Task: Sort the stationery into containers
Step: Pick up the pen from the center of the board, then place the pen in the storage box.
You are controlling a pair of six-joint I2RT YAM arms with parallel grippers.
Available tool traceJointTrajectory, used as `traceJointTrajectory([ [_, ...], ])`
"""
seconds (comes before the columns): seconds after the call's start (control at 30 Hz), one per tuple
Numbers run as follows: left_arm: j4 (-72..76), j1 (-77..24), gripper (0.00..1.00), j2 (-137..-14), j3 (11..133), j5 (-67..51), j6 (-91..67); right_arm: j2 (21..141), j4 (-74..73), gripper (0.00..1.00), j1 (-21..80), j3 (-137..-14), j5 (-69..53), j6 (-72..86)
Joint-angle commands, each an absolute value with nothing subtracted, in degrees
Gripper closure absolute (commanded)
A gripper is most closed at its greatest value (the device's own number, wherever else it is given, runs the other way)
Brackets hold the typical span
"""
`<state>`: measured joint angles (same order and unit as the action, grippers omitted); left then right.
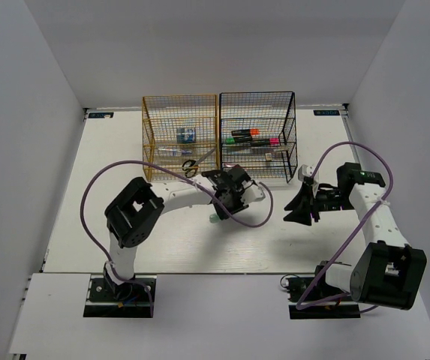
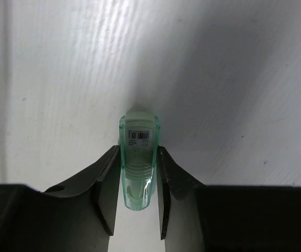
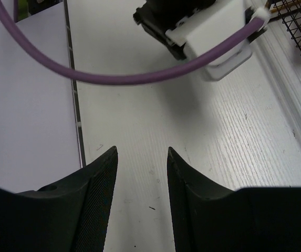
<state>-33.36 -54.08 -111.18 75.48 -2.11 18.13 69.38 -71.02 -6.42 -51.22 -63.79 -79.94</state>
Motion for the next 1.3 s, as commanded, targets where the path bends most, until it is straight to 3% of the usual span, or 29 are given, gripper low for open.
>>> traceJointTrajectory([
  [0.0, -38.4, -52.6, 1.00, -108.5, 82.9, -4.2, 17.0, 69.8, -71.6, 0.54, -6.8, -53.4, -65.1, -80.2],
  [0.13, -43.4, -51.1, 1.00, -108.8, 93.9, -4.2, 18.4, 69.2, -70.8, 0.50, -7.0, -53.4, -64.7, -78.9],
  [0.2, -44.7, -50.6, 1.00, -110.2, 101.2, -4.1, 19.8, 69.1, -70.2, 0.56, -6.9, -53.3, -64.4, -78.5],
  [0.23, -46.7, -49.8, 1.00, -111.3, 102.6, -4.1, 20.6, 69.3, -70.3, 0.64, -6.9, -53.3, -64.4, -78.3],
  [0.27, -47.5, -49.8, 1.00, -112.5, 106.1, -4.5, 20.8, 69.2, -69.8, 0.84, -6.9, -53.6, -64.3, -77.6],
  [0.33, -48.8, -49.4, 1.00, -113.9, 112.2, -4.3, 23.0, 69.7, -70.2, 0.96, -6.9, -53.9, -64.2, -76.9],
  [0.5, -50.6, -49.1, 1.00, -119.7, 120.6, -1.9, 27.3, 70.8, -70.7, 0.92, -6.9, -54.7, -64.5, -76.9],
  [0.9, -35.4, -48.4, 1.00, -118.9, 111.2, 2.6, 30.8, 70.8, -70.7, 0.87, -7.2, -54.0, -65.3, -77.4],
  [1.27, -31.9, -48.4, 1.00, -118.2, 108.9, 4.0, 31.5, 71.3, -71.9, 0.86, -7.6, -54.0, -65.9, -78.8],
])
